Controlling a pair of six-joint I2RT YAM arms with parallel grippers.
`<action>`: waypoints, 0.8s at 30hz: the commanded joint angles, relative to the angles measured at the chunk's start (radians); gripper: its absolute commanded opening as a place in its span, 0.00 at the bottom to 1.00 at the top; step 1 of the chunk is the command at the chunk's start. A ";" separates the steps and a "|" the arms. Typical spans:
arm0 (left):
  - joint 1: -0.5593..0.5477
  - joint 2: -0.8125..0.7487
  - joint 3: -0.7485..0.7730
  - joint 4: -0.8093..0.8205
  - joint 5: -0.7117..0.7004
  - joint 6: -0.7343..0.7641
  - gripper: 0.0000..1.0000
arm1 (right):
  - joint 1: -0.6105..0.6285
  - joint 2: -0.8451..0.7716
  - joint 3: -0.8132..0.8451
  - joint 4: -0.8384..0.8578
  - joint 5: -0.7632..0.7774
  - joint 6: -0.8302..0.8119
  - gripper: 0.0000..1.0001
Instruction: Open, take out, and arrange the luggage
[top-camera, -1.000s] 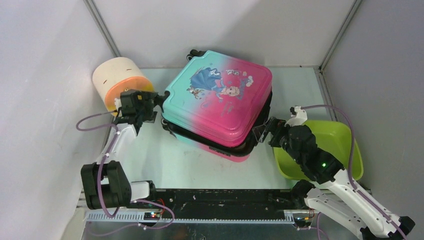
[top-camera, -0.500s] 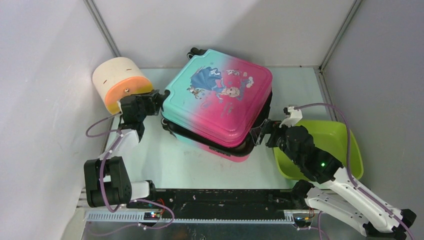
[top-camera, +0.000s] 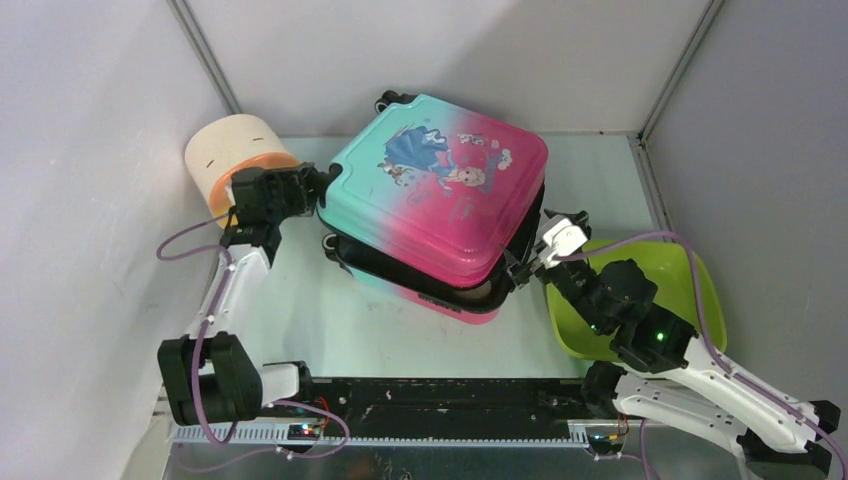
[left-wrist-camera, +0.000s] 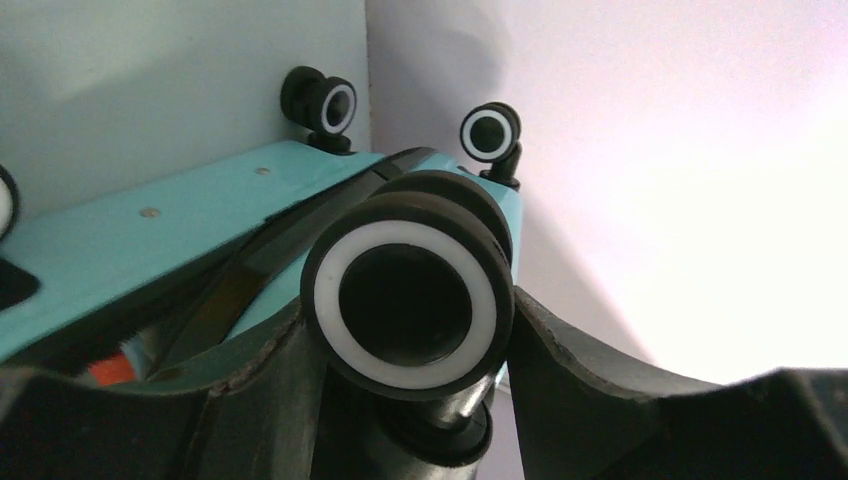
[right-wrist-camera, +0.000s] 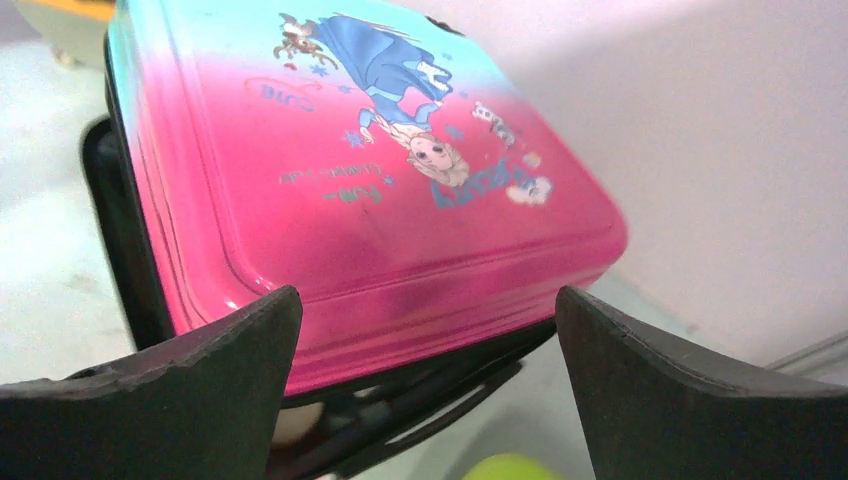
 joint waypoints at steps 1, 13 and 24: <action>-0.046 -0.051 0.187 -0.083 -0.010 -0.147 0.00 | 0.055 0.011 -0.008 0.137 -0.013 -0.491 1.00; -0.149 0.043 0.450 -0.372 -0.026 -0.322 0.00 | 0.395 0.253 -0.068 0.551 0.254 -0.978 0.96; -0.156 0.043 0.482 -0.442 -0.004 -0.338 0.00 | 0.417 0.689 -0.094 1.156 0.403 -1.397 0.96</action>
